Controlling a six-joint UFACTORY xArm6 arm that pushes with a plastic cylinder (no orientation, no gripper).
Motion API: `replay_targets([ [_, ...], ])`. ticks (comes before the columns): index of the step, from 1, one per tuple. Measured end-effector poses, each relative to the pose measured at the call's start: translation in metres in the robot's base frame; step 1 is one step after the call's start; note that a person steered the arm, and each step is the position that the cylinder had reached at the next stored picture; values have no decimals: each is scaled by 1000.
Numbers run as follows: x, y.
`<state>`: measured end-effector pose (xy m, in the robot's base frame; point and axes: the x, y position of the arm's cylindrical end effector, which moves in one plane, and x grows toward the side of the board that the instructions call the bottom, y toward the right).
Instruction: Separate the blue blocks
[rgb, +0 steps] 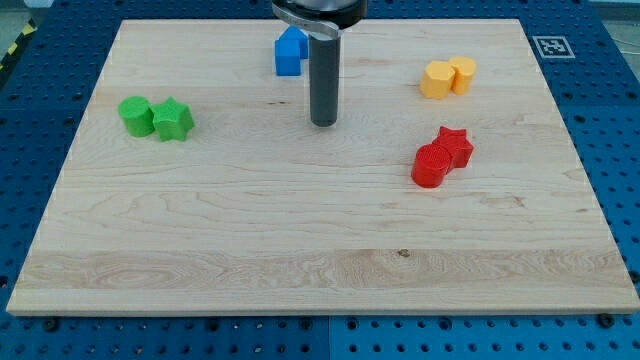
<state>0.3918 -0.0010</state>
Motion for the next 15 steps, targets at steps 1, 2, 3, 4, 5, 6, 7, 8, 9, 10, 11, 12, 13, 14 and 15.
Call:
replay_targets([
  [1,7,1],
  [2,8,7],
  [3,8,9],
  [4,14,9],
  [5,37,9],
  [6,39,9],
  [7,45,12],
  [8,45,12],
  [9,49,12],
  [10,49,12],
  [11,62,8],
  [12,70,7],
  [13,74,7],
  [14,83,9],
  [15,101,32],
])
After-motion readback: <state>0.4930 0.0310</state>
